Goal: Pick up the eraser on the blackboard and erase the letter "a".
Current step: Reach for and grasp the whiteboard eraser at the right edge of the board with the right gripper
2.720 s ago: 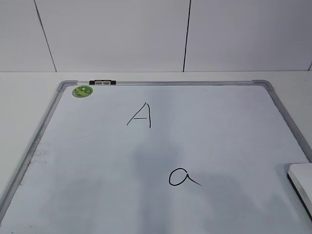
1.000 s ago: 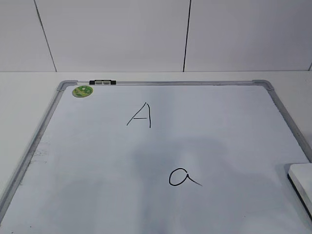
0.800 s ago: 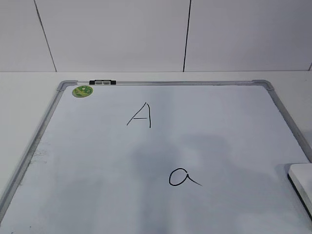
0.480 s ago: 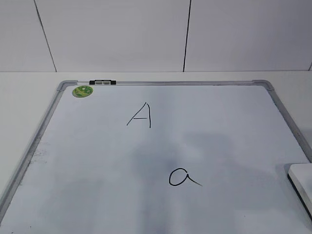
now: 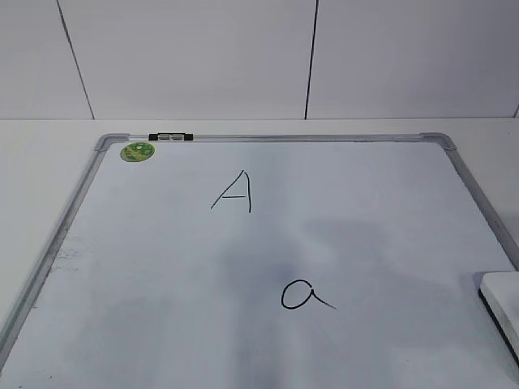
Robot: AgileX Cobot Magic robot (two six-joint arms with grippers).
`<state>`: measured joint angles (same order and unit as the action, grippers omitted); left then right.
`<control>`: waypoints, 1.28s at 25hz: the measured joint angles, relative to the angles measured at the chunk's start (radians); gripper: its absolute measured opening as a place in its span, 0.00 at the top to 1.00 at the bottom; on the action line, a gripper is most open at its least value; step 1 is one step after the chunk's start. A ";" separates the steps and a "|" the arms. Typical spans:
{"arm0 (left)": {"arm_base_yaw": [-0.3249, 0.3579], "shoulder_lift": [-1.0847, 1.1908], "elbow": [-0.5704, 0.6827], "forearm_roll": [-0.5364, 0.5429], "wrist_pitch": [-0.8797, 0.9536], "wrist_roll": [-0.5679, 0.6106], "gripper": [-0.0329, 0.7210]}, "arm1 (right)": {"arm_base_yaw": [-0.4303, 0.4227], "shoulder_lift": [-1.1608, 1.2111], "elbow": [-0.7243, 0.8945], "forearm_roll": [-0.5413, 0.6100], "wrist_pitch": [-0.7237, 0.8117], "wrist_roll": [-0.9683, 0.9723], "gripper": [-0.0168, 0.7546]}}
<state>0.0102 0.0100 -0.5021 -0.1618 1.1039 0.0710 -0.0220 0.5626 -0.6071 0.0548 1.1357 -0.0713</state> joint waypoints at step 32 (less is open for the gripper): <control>0.000 0.000 0.000 0.000 0.000 0.000 0.55 | 0.000 0.509 -0.112 0.084 -0.078 -0.081 0.37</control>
<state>0.0102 0.0100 -0.5021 -0.1618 1.1039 0.0710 -0.0220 1.0712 -0.7195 0.1393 1.0575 -0.1524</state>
